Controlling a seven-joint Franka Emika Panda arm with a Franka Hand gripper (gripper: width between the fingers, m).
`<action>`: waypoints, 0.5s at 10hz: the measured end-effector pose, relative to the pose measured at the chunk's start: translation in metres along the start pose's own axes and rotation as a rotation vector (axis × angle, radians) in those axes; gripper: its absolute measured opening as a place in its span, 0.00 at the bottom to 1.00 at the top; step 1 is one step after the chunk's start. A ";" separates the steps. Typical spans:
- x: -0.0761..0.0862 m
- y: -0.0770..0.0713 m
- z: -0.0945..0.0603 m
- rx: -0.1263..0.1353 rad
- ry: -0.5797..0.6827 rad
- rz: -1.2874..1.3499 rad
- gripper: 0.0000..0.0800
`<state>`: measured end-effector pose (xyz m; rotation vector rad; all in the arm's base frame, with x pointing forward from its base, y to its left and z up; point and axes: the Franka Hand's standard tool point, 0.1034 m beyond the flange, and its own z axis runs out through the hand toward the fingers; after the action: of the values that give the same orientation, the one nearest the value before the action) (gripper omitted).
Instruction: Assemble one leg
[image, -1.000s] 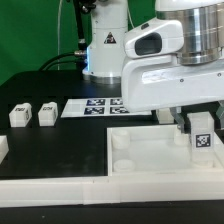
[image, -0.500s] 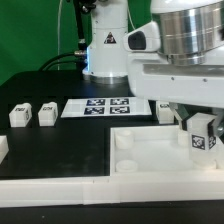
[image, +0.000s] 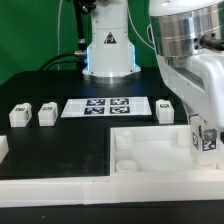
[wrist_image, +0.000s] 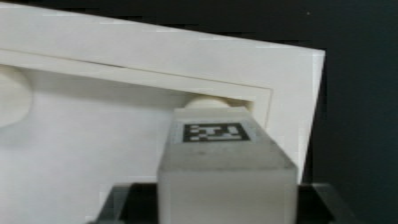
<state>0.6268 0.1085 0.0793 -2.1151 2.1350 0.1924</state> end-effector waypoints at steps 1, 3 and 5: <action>0.000 0.000 0.000 0.000 0.000 -0.024 0.46; -0.002 -0.001 0.001 0.009 0.006 -0.120 0.69; -0.016 0.003 0.004 0.020 0.014 -0.360 0.80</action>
Offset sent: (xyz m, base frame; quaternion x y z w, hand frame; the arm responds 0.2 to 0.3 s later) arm -0.0102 0.0195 -0.0065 0.0486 0.0387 -0.2578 0.9642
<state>0.6236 0.1248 0.0785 -2.4445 1.7119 0.1170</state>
